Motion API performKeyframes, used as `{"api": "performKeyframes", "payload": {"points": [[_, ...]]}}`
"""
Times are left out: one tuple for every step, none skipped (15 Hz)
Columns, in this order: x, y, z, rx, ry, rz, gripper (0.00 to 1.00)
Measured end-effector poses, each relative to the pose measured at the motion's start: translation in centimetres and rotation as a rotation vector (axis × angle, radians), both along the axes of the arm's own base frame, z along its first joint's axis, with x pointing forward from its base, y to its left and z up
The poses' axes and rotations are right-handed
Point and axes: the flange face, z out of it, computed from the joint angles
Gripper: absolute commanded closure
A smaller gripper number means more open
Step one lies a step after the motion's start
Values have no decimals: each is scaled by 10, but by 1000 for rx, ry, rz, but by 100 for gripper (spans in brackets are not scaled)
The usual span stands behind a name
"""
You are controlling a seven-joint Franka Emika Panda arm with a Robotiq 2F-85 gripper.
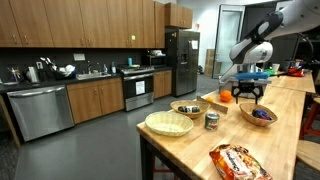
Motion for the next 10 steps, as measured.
{"api": "performKeyframes", "payload": {"points": [[-3,0,-2,5,15,-11,0],[-6,0,-5,9,30,-22,0],[-8,1,-7,14,44,-30,0],[-10,1,-9,18,56,-39,0],[-12,1,-10,20,67,-47,0],[-14,1,-11,24,76,-52,0],[-15,1,-12,26,83,-56,0],[-16,1,-13,27,88,-61,0],[-17,0,-13,27,88,-65,0],[-17,-2,-13,26,88,-70,0]]}}
